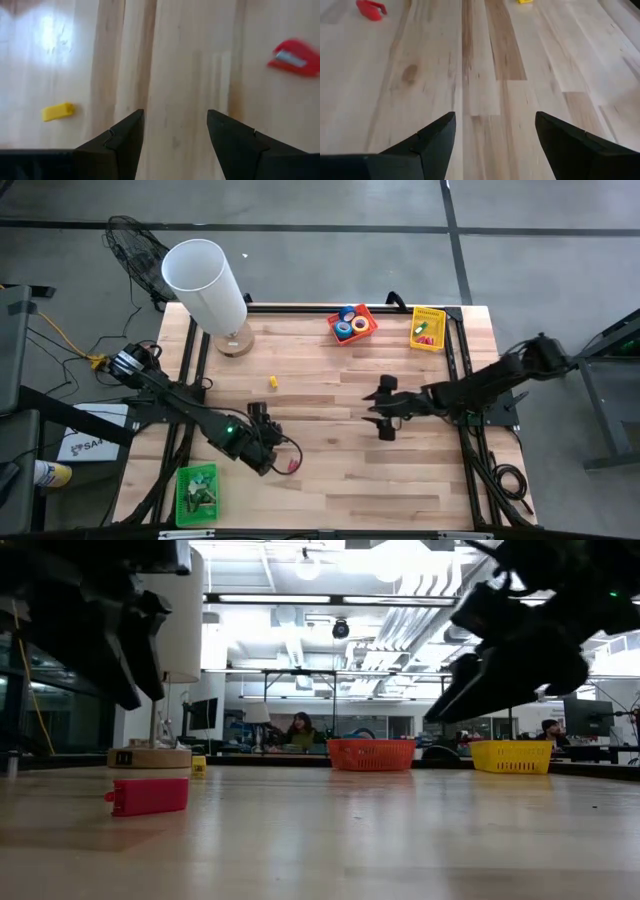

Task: Pick and place Stapler, Stapler remover, tape
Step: Put the mini red stapler into the yellow bin

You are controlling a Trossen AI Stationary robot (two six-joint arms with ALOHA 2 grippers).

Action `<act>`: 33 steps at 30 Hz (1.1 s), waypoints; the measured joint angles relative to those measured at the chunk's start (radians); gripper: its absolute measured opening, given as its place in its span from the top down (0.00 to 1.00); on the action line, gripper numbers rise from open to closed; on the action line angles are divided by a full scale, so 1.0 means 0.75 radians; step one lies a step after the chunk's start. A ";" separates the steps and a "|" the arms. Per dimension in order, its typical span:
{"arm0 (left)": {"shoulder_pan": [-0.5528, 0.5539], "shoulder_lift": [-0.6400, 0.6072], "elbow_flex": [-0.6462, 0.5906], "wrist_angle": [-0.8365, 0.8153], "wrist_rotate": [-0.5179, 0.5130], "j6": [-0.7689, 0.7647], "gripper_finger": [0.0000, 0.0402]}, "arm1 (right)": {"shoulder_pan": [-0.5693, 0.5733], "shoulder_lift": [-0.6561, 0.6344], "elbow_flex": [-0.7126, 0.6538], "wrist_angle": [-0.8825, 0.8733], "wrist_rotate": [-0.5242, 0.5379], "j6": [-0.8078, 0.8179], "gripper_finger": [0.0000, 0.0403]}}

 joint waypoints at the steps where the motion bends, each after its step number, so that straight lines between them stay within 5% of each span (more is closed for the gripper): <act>1: -0.001 0.000 0.000 0.018 0.000 -0.014 0.47 | 0.002 -0.020 -0.025 0.022 0.000 0.011 0.34; 33: -0.014 0.229 0.032 0.454 0.162 -0.639 0.47 | 0.132 -0.061 -0.106 -0.104 -0.010 -0.130 0.34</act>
